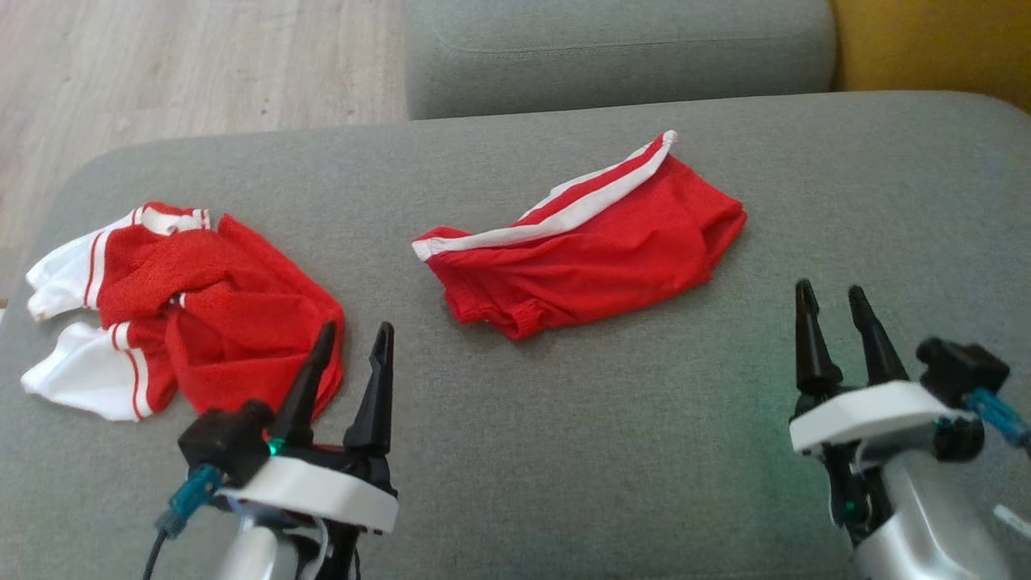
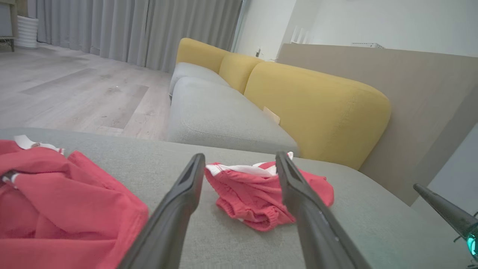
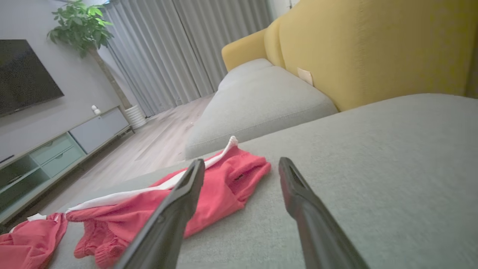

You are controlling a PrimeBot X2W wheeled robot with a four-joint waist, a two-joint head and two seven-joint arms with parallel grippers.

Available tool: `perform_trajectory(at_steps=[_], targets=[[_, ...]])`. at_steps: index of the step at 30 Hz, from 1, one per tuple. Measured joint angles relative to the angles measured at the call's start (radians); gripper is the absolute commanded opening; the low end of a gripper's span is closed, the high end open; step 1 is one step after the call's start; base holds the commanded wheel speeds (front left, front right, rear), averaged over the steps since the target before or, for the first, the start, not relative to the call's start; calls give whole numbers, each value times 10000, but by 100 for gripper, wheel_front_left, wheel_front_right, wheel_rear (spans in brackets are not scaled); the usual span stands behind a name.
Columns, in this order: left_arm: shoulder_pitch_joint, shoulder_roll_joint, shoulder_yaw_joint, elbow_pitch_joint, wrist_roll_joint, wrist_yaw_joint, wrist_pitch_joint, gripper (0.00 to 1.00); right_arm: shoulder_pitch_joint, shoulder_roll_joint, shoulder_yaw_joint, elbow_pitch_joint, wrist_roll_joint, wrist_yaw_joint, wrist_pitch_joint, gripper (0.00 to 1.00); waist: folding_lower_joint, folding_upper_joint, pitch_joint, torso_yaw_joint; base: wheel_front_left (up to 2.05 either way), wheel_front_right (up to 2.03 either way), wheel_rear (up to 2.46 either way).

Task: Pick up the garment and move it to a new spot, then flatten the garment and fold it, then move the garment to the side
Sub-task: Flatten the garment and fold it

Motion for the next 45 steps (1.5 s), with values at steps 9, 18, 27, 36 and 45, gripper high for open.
perform_trajectory(at_steps=[9,18,27,36,45], targets=[[170,-8,-384,-142,40,10,0,100,707,558,-957,-918,-725,0,332,100,0,0,110,44,0,0,0],[-41,-6,-821,-94,38,6,0,100,-63,750,-2550,-276,46,0,1975,100,0,0,782,601,0,0,0],[-789,-13,-1340,-54,-479,6,0,100,-2665,759,-4665,1751,1741,0,3868,100,0,0,1698,1609,0,0,0],[-1289,-19,-1615,-94,-479,12,0,100,-4308,491,-6483,3847,851,0,4242,100,0,0,2298,2572,0,0,0],[-1294,-21,-2040,-161,-472,111,0,100,-5135,291,-7041,4497,330,-2,4341,100,1,0,2601,2893,0,0,0]])
